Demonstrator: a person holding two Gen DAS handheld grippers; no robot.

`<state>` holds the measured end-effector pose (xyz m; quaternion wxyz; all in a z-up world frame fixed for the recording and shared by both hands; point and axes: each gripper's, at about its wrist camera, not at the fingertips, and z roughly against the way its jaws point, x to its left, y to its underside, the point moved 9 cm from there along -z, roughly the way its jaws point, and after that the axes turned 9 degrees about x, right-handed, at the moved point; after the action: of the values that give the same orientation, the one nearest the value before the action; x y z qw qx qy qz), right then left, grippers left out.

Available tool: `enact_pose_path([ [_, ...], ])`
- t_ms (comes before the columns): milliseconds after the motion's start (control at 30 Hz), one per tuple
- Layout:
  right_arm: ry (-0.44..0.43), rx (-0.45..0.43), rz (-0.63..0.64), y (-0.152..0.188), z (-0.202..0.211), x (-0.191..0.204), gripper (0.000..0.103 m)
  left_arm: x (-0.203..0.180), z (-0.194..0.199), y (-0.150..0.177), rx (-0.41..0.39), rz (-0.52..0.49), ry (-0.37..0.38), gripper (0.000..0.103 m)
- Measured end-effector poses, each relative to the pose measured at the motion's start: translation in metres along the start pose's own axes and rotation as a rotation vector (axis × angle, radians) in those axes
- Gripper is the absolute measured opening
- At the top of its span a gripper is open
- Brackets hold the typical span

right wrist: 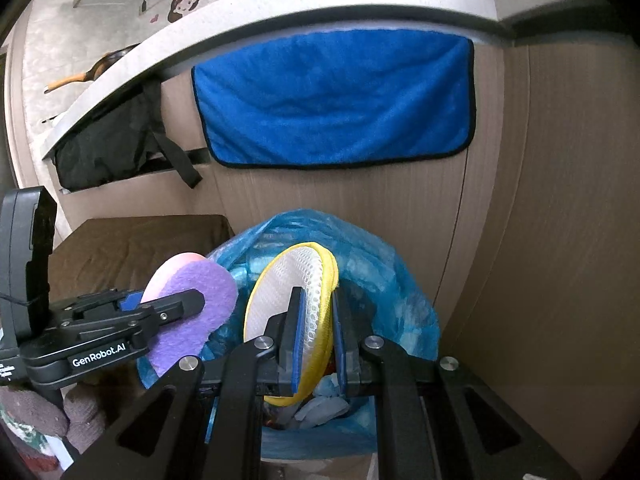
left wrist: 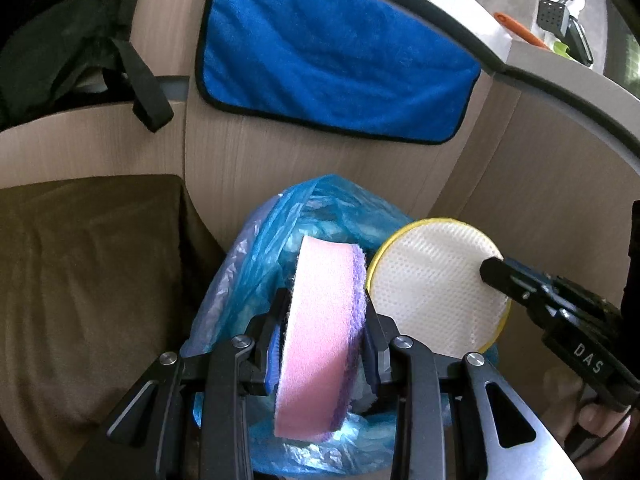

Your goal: Collect trash

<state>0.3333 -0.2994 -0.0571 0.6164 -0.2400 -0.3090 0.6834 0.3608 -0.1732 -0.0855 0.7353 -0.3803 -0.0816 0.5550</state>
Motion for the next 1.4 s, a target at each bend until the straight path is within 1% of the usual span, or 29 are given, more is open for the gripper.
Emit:
enact_pose_path([
  [233, -0.007, 0.017, -0.007, 0.006, -0.015, 0.001, 0.012, -0.002, -0.007, -0.001, 0.005, 0.0, -0.018, 0.033],
  [500, 0.0, 0.032, -0.027, 0.009, -0.024, -0.006, 0.012, -0.015, -0.014, -0.001, 0.009, -0.016, 0.005, 0.033],
  [767, 0.005, 0.035, -0.043, 0.013, -0.024, -0.014, 0.012, -0.021, -0.019, -0.001, 0.016, -0.024, 0.024, 0.033],
  [833, 0.004, 0.036, -0.048, 0.014, -0.024, -0.015, 0.012, -0.021, -0.021, -0.001, 0.021, -0.016, 0.041, 0.033],
  [900, 0.004, 0.04, -0.054, 0.015, -0.024, -0.016, 0.012, -0.02, -0.022, -0.001, 0.028, -0.007, 0.05, 0.034],
  [933, 0.004, 0.042, -0.057, 0.015, -0.024, -0.016, 0.013, -0.021, -0.023, -0.001, 0.031, -0.006, 0.054, 0.037],
  [967, 0.003, 0.044, -0.059, 0.016, -0.025, -0.016, 0.015, -0.02, -0.024, -0.001, 0.034, -0.004, 0.059, 0.043],
  [1000, 0.0, 0.046, -0.064, 0.016, -0.024, -0.017, 0.015, -0.019, -0.023, -0.002, 0.036, 0.002, 0.065, 0.047],
  [1033, -0.003, 0.046, -0.069, 0.017, -0.023, -0.017, 0.015, -0.019, -0.023, -0.002, 0.035, 0.007, 0.07, 0.053],
  [1067, -0.001, 0.047, -0.069, 0.017, -0.022, -0.017, 0.019, -0.018, -0.021, -0.002, 0.033, 0.013, 0.07, 0.056],
  [1100, 0.002, 0.046, -0.067, 0.017, -0.021, -0.016, 0.023, -0.015, -0.018, -0.003, 0.03, 0.019, 0.063, 0.056],
  [1133, 0.004, 0.045, -0.065, 0.017, -0.019, -0.015, 0.034, -0.014, -0.017, -0.003, 0.029, 0.022, 0.058, 0.057],
  [1167, 0.008, 0.04, -0.064, 0.017, -0.015, -0.014, 0.043, -0.012, -0.014, -0.004, 0.027, 0.027, 0.054, 0.059],
  [1267, 0.013, 0.022, -0.062, 0.018, -0.003, -0.01, 0.047, -0.001, 0.005, -0.002, 0.002, 0.043, 0.036, 0.069],
  [1400, 0.02, 0.002, -0.055, 0.024, 0.022, 0.002, 0.053, 0.019, 0.044, 0.016, -0.033, 0.067, -0.02, 0.074],
])
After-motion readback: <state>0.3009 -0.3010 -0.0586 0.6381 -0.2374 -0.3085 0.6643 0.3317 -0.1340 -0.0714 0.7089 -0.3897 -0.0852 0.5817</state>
